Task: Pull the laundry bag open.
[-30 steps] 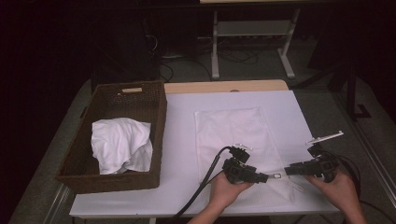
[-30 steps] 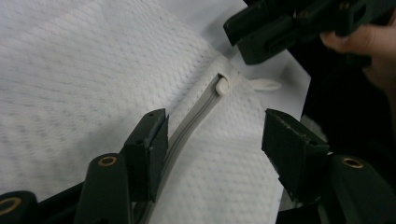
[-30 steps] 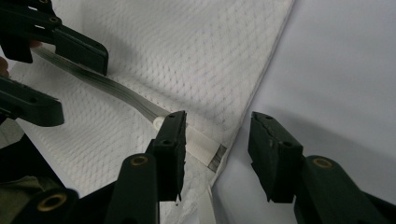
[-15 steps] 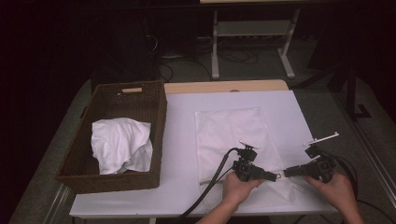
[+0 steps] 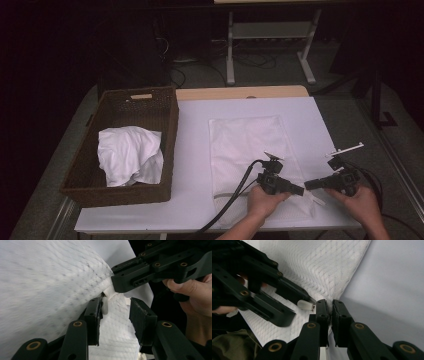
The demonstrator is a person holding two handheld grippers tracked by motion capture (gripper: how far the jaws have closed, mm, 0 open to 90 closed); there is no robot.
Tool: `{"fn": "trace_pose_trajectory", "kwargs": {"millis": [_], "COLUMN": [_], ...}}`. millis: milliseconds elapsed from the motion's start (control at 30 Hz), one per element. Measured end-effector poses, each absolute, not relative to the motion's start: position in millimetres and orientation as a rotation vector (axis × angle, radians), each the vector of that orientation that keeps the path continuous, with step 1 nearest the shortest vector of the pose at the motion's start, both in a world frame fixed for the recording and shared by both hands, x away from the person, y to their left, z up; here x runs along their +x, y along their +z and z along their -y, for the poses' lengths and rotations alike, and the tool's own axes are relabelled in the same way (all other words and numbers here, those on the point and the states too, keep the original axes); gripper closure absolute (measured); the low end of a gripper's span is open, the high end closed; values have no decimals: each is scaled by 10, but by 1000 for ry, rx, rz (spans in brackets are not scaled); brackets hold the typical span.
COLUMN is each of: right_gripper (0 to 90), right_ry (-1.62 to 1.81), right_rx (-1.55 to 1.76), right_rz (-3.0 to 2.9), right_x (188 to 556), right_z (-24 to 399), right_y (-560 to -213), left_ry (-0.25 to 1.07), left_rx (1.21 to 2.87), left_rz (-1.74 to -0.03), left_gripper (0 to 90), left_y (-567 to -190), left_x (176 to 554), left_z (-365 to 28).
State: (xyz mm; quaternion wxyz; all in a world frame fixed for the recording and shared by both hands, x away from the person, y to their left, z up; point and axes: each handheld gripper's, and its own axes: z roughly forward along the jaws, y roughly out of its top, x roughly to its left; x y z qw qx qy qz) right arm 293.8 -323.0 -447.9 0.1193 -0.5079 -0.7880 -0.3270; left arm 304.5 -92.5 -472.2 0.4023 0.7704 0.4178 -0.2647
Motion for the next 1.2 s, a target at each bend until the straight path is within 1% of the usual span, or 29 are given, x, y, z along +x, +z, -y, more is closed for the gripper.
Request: {"fn": "trace_pose_trajectory", "kwargs": {"millis": [100,133,233,267,333,467,567,633,667,767,867,1000,1200], "right_gripper": [836,836,832,828,806,658,630,641,671,818,845,855,859], "right_ry": [-965,-966,-975,-978,-988,-1011,-1027,-1050,-1066,-1085,-1098,-1081,-1064], "right_rx": [-1479,-1478,-1479,-1482,-1474,-1471,-1468,-1446,-1428,-1394,-1388,-1397,-1418], "right_rz": [2297,2295,2281,2273,2267,2217,2196,2155,2133,2114,2124,2144,2166], "right_x": [2933,2933,2935,2934,2935,2946,2958,2968,2974,2977,2964,2953,2934], "right_z": [3245,3248,3258,3260,3274,3317,3330,3326,3321,3300,3289,3282,3285], "right_y": [-4482,-4485,-4487,-4486,-4491,-4523,-4542,-4563,-4573,-4575,-4560,-4559,-4548], "left_ry": [-642,-625,-564,-556,-539,-535,-536,-529,-535,-522,-515,-490,-478], "left_rx": [1963,1974,2003,2008,2013,2016,2006,2005,2008,2011,2010,2021,2025], "left_rz": [-1047,-1040,-1037,-1028,-1012,-988,-965,-951,-946,-952,-949,-941,-958], "left_gripper": [641,667,812,843,854,856,857,858,858,858,860,862,863], "left_y": [-4724,-4724,-4728,-4731,-4723,-4690,-4654,-4640,-4638,-4642,-4649,-4642,-4636], "left_x": [3036,3036,3040,3046,3048,3047,3045,3039,3040,3044,3044,3026,3034], "left_z": [965,972,971,966,959,934,914,905,901,879,862,837,702]}}
